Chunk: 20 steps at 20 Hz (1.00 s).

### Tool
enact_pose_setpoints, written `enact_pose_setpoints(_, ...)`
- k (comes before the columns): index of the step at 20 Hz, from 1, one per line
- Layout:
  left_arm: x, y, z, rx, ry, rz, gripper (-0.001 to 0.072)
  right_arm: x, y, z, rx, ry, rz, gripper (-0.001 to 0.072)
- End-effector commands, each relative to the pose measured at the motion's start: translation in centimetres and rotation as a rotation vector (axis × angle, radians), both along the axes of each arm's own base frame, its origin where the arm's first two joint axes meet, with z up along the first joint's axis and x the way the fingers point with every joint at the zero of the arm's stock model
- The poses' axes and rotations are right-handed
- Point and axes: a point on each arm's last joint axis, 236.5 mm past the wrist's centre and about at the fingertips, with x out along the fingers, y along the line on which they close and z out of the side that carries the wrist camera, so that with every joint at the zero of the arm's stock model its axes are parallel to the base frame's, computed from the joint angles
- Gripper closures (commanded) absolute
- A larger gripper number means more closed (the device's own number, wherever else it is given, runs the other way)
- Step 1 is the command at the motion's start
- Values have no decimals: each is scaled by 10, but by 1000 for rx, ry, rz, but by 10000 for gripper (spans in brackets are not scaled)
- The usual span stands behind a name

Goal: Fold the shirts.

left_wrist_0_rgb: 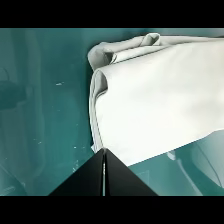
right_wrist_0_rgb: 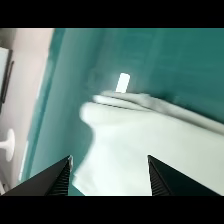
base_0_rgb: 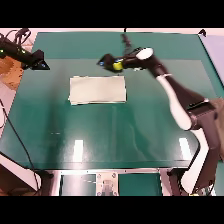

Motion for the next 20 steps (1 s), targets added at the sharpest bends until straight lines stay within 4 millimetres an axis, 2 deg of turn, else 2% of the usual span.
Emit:
enact_pose_setpoints(1, -1, 1, -8, -2, 12, 7, 686, -18, -121, -43, -120, 219, -16, 173)
enact_pose_setpoints(2, -3, 1, -14, -6, 29, 8, 686, -23, -136, -61, -130, 269, -34, 172)
enact_pose_setpoints(3, -5, 0, -19, -9, 44, 9, 687, -30, -143, -78, -124, 321, -50, 171)
enact_pose_setpoints(4, -6, 0, -22, -11, 52, 10, 687, -37, -144, -93, -127, 354, -54, 169)
enact_pose_setpoints(5, -6, 0, -22, -11, 53, 10, 687, -44, -136, -106, -125, 377, -46, 170)
enact_pose_setpoints(7, -3, 1, -21, -10, 40, 16, 687, -53, -110, -127, -124, 390, -30, 170)
enact_pose_setpoints(8, -2, 1, -21, -9, 36, 18, 687, -55, -90, -133, -109, 394, -19, 170)
enact_pose_setpoints(10, -1, 1, -21, -9, 32, 20, 687, -56, -50, -138, -54, 394, -14, 170)
enact_pose_setpoints(12, -2, 1, -21, -9, 37, 18, 686, -52, -14, -134, 1, 375, -18, 188)
enact_pose_setpoints(13, -3, 1, -21, -10, 40, 16, 687, -48, -3, -126, 21, 356, -20, 393)
enact_pose_setpoints(14, -4, 1, -22, -10, 43, 14, 686, -42, 3, -110, 49, 329, -14, 674)
enact_pose_setpoints(15, -5, 0, -22, -10, 46, 11, 687, -35, 5, -89, 71, 294, 1, 696)
enact_pose_setpoints(16, -6, 0, -22, -11, 51, 9, 687, -25, 0, -64, 84, 246, 11, 697)
enact_pose_setpoints(17, -7, 0, -22, -12, 56, 6, 686, -15, -14, -32, 90, 190, 8, 697)
enact_pose_setpoints(19, -11, -1, -23, -13, 70, -2, 687, 1, -65, 26, 54, 107, -46, 698)
enact_pose_setpoints(20, -12, -1, -23, -14, 75, -5, 686, 5, -101, 51, 14, 73, -93, 698)
